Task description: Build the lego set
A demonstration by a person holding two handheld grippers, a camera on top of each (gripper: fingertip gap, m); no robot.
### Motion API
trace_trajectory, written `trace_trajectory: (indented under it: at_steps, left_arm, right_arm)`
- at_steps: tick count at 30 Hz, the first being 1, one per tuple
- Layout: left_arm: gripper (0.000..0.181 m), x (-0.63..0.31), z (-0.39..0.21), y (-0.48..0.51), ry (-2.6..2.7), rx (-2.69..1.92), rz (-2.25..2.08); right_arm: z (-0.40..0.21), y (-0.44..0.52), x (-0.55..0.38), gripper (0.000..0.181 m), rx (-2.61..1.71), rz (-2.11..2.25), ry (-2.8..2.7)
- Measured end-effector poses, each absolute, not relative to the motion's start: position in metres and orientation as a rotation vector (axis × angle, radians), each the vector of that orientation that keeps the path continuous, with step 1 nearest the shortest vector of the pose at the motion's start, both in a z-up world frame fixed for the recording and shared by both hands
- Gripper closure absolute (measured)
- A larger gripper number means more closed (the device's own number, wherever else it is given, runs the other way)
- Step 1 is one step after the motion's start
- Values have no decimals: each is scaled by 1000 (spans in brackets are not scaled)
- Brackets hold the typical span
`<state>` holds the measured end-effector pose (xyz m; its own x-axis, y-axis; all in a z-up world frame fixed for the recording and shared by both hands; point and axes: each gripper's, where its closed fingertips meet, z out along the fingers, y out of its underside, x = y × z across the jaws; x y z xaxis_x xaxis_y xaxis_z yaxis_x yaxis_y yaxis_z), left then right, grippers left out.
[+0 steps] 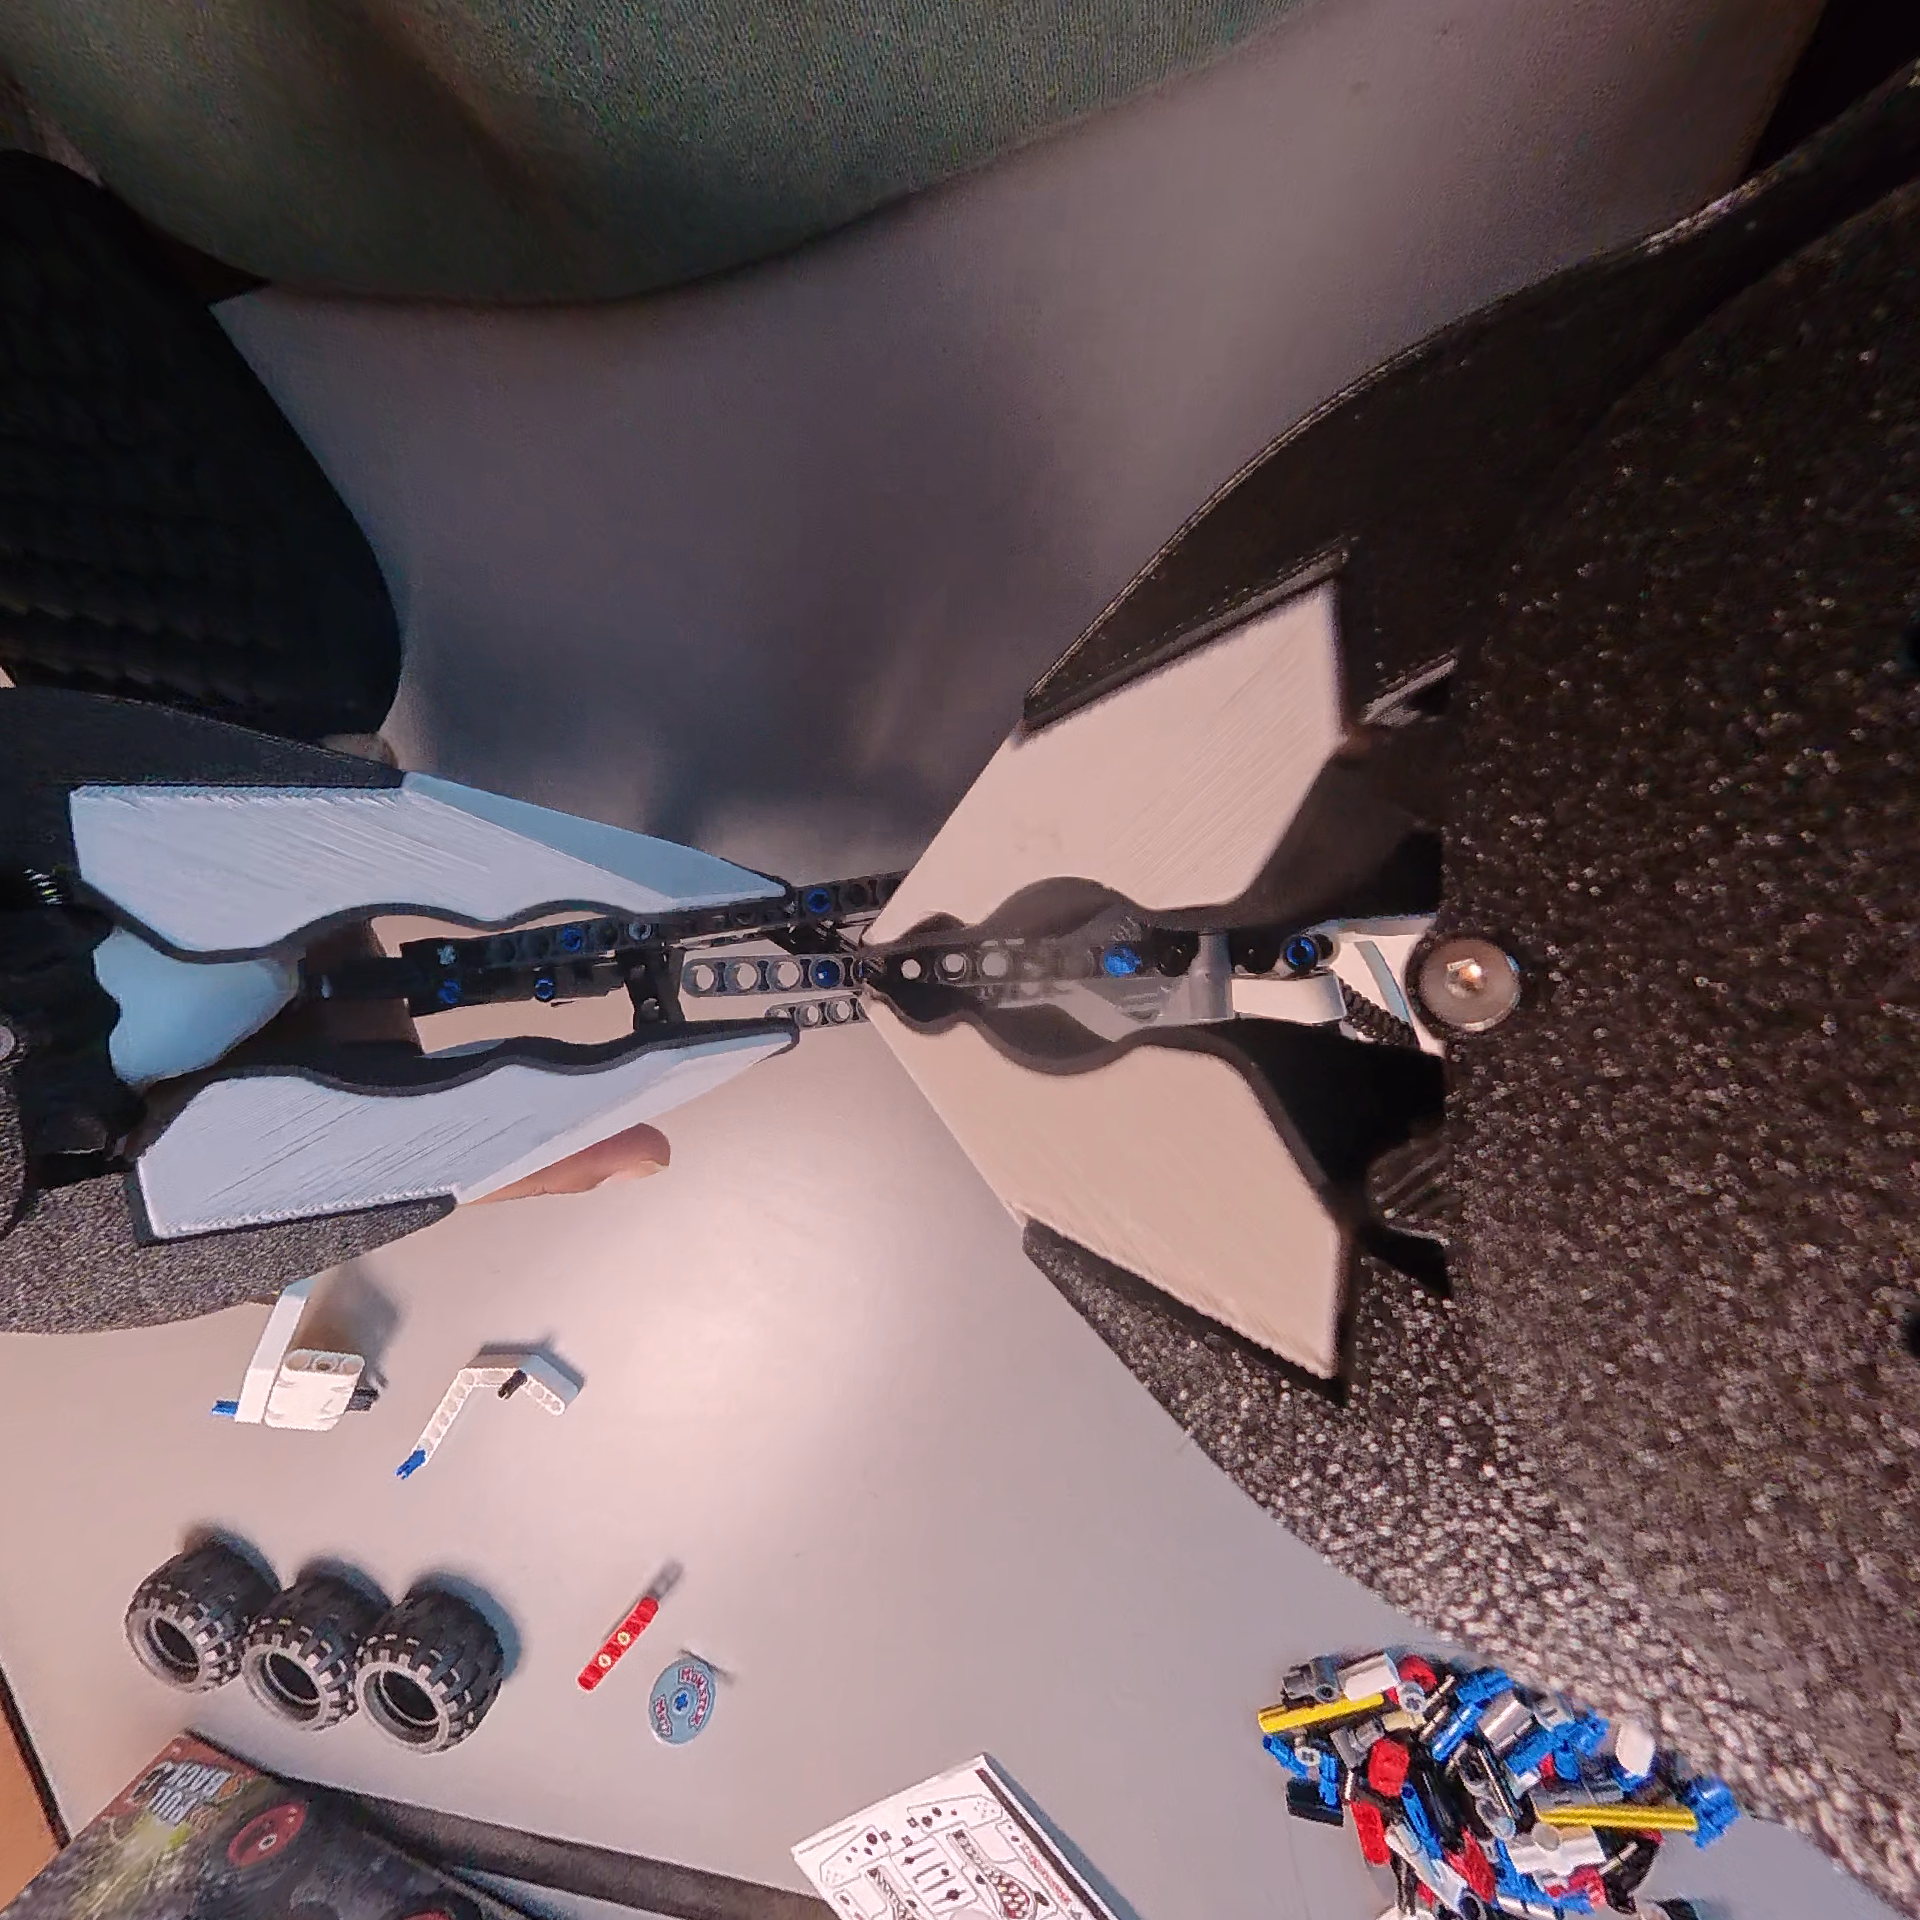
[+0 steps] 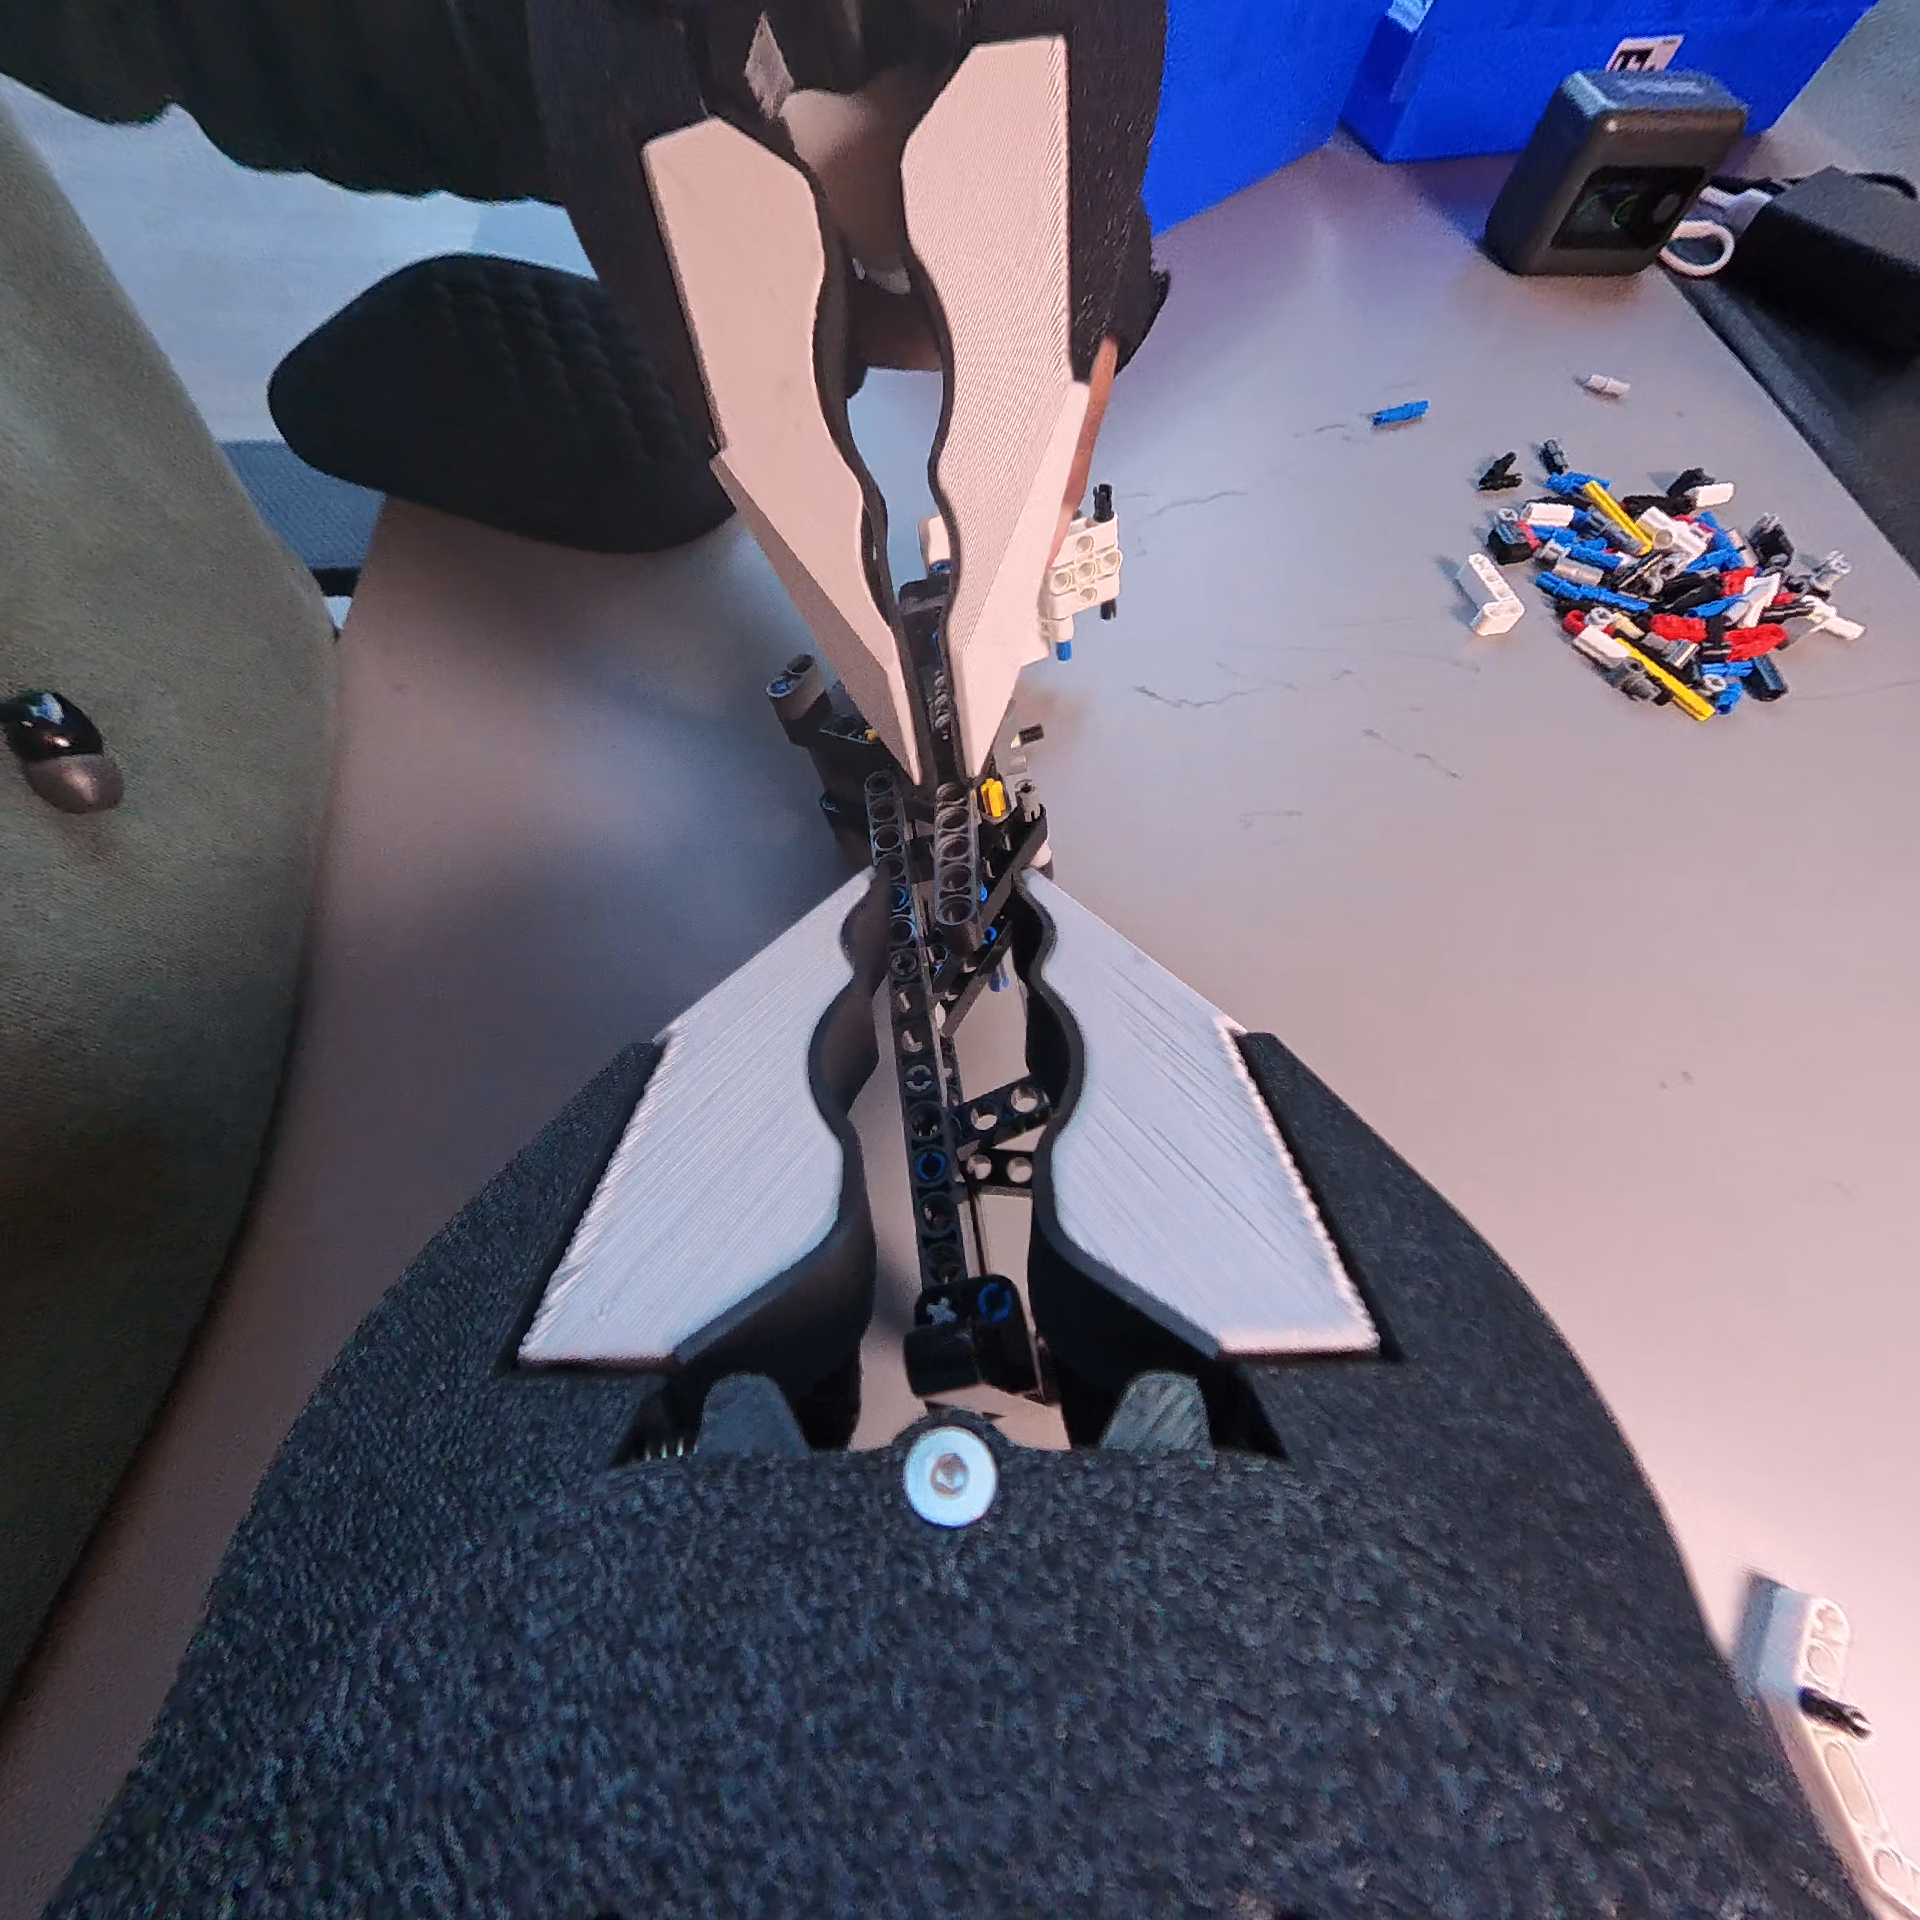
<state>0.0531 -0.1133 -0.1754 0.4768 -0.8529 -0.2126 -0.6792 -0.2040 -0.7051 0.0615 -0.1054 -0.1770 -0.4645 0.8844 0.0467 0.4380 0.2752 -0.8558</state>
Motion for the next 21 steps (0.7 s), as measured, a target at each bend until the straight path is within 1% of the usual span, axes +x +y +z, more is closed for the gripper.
trace_trajectory:
  at_steps: [3,6,7,10,12,15,17,21]
  left_arm:
    - [176,51,-175,-115,1272,-1957,-298]
    - [153,43,-177,-117,1235,-1995,-306]
    - [151,40,-177,-117,1218,-2003,-303]
    - [154,36,-179,-120,1197,-2030,-312]
    - [152,34,-185,-121,1199,-2068,-315]
    - [151,32,-192,-120,1190,-2116,-322]
    - [156,31,-194,-118,1163,-2140,-346]
    - [164,28,-204,-119,1165,-2185,-356]
  right_arm:
    - [-169,-97,63,160,-1177,1097,-2010]
    - [-167,-95,66,159,-1162,1077,-2035]
    - [-167,-95,65,160,-1164,1078,-2035]
    - [-170,-100,62,160,-1152,1079,-2049]
    - [-173,-104,59,161,-1139,1072,-2070]
    - [-178,-105,55,167,-1122,1030,-2094]
    - [-179,-105,54,174,-1116,1036,-2100]
    - [-179,-105,54,174,-1131,1068,-2090]
